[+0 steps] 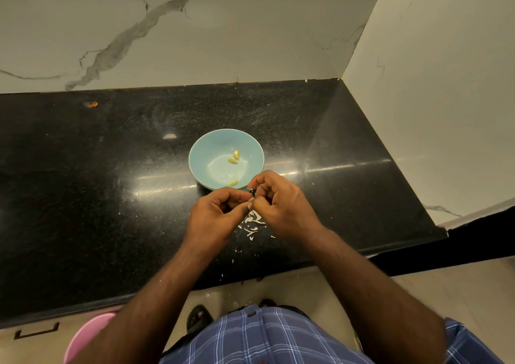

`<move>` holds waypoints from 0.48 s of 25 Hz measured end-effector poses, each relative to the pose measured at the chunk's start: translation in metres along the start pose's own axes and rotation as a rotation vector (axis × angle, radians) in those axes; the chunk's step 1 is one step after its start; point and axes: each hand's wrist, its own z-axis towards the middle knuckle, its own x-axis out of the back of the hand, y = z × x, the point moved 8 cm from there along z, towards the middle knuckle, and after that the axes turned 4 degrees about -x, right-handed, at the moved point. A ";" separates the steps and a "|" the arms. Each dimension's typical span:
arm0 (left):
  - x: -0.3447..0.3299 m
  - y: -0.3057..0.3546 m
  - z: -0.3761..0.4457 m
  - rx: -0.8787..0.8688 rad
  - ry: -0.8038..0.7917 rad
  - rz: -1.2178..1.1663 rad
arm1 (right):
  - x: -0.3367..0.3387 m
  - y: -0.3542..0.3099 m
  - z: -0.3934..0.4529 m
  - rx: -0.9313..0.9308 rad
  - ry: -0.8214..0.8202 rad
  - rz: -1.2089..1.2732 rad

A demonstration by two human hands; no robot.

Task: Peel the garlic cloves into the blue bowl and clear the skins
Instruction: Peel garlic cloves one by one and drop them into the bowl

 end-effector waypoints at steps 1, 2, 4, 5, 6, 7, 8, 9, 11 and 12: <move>0.001 -0.001 0.001 0.014 0.015 -0.052 | 0.003 0.004 0.001 -0.025 0.008 -0.002; 0.001 -0.001 0.001 0.032 0.029 -0.102 | 0.006 0.007 0.002 -0.051 0.016 -0.007; 0.002 -0.004 0.002 0.089 0.053 -0.209 | 0.012 0.013 0.001 -0.090 0.022 0.006; 0.003 -0.007 0.001 0.126 0.068 -0.269 | 0.013 0.014 0.000 -0.085 0.017 0.013; 0.003 -0.009 0.001 0.165 0.080 -0.328 | 0.013 0.012 -0.002 -0.066 0.003 0.014; 0.003 -0.011 0.001 0.200 0.092 -0.381 | 0.010 0.009 -0.004 -0.045 -0.020 0.014; 0.002 -0.012 0.001 0.229 0.099 -0.423 | 0.006 0.008 -0.006 -0.028 -0.036 0.015; 0.001 -0.013 0.001 0.252 0.096 -0.451 | 0.003 0.007 -0.007 -0.010 -0.025 0.009; -0.003 -0.014 0.001 0.287 0.062 -0.485 | 0.004 0.005 -0.006 0.020 0.064 -0.021; -0.005 -0.014 0.001 0.300 0.046 -0.496 | 0.005 0.004 -0.005 0.017 0.100 -0.030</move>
